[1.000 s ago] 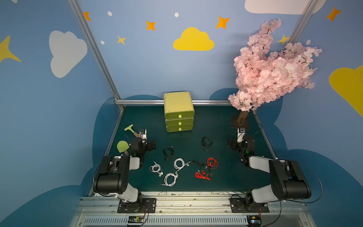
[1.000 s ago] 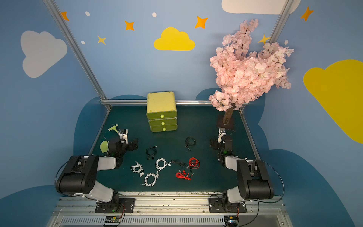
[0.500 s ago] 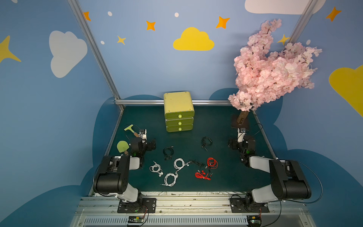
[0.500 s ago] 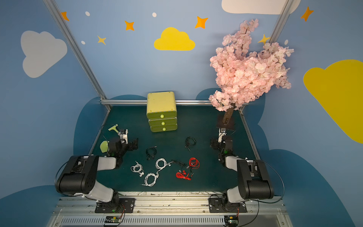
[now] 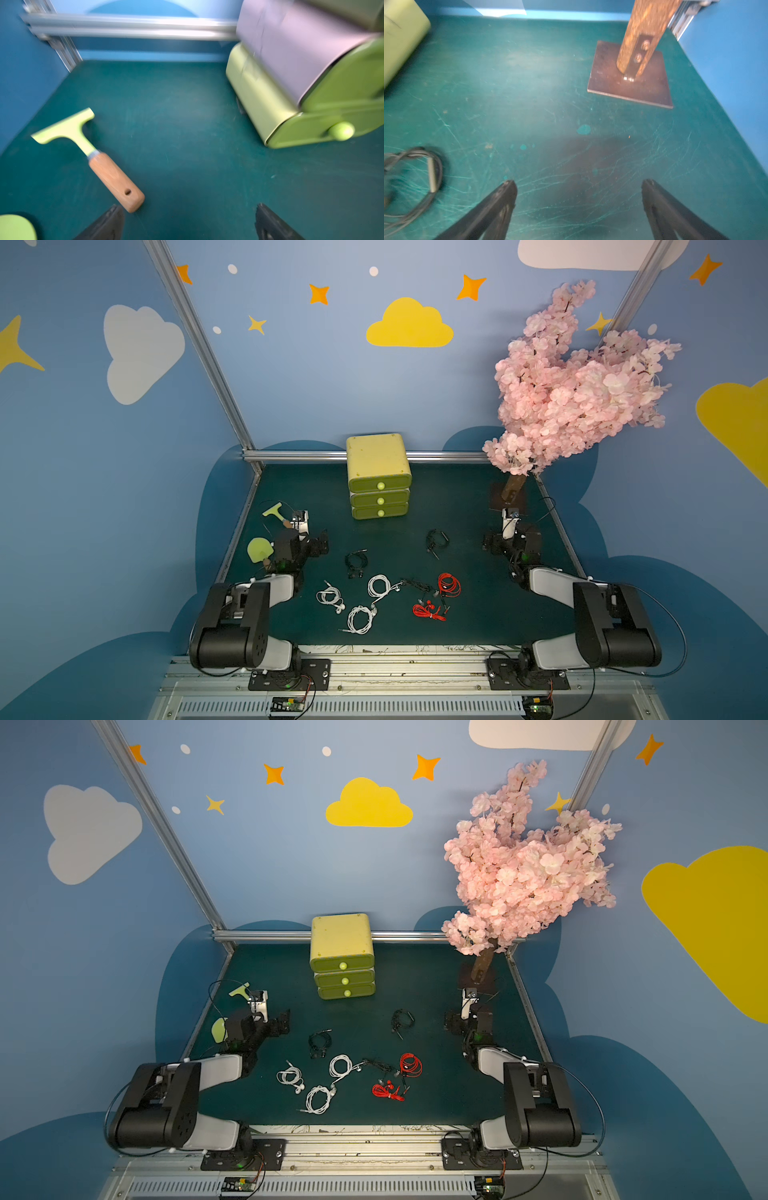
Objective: Place the wired earphones into the drawer by color
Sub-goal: Adjust the storage box at the center of the board.
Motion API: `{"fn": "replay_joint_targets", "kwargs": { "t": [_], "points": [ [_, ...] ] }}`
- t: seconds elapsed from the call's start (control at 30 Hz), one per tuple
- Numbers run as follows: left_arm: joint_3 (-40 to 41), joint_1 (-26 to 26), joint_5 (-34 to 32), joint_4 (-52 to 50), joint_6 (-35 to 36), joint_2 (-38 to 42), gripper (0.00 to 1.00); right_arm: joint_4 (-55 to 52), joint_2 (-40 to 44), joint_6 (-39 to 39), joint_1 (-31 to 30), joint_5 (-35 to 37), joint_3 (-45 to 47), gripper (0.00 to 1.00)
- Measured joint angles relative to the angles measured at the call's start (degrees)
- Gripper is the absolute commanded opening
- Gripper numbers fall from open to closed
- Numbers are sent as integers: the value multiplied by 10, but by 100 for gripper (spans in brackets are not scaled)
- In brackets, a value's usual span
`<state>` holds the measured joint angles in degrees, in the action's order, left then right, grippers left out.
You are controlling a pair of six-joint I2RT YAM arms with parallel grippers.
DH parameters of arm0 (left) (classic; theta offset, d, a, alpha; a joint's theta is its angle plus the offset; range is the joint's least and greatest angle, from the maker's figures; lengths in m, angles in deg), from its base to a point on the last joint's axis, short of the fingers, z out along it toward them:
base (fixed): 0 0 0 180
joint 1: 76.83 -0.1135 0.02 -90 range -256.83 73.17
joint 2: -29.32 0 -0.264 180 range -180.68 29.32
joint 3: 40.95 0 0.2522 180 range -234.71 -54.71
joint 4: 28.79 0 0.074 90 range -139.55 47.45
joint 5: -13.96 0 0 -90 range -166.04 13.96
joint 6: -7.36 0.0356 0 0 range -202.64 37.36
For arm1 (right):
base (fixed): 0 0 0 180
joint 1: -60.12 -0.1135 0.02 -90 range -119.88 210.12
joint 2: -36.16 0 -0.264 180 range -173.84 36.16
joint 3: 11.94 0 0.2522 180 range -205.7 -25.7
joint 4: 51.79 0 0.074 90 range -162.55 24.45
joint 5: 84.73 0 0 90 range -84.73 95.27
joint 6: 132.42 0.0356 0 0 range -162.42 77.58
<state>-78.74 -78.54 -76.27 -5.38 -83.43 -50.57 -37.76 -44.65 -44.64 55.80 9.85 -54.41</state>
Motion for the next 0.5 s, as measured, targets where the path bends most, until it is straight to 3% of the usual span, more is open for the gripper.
{"fn": "replay_joint_targets", "kwargs": {
  "t": [0.13,0.3,0.5],
  "points": [
    [-40,1,-16,-77,-35,72,100,-74,53,12,0,-2,-35,98],
    [-117,0,-61,-208,-145,118,100,-158,122,70,0,-49,-76,98],
    [-174,-2,8,-281,-229,118,100,-236,167,142,0,-124,-109,98]
  ]
}}
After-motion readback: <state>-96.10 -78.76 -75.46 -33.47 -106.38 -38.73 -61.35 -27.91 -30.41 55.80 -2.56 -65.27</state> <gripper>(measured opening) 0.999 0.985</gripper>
